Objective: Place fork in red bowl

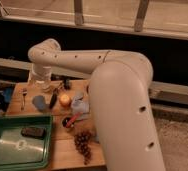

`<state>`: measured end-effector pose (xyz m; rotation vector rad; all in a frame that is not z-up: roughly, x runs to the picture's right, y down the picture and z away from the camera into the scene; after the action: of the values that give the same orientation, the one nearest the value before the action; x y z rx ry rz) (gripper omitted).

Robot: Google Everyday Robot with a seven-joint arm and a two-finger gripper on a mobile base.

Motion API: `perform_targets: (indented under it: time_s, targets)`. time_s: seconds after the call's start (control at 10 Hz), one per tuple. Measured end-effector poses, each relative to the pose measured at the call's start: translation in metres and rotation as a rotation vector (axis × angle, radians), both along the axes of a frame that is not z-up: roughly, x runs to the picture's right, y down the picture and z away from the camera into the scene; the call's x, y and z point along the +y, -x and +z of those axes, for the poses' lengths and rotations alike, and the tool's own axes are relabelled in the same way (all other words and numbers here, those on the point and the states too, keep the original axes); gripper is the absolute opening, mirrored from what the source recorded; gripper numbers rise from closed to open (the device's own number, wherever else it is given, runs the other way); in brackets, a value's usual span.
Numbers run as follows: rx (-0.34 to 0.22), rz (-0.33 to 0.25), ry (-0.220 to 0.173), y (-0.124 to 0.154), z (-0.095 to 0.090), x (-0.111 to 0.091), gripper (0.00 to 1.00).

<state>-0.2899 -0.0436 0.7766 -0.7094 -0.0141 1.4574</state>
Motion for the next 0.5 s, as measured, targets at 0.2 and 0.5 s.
perform_targets:
  time_s: [0.2, 0.5]
  targets:
    - [-0.010, -0.035, -0.014, 0.040, 0.015, -0.010, 0.65]
    - [-0.012, -0.097, -0.023, 0.084, 0.042, -0.017, 0.65]
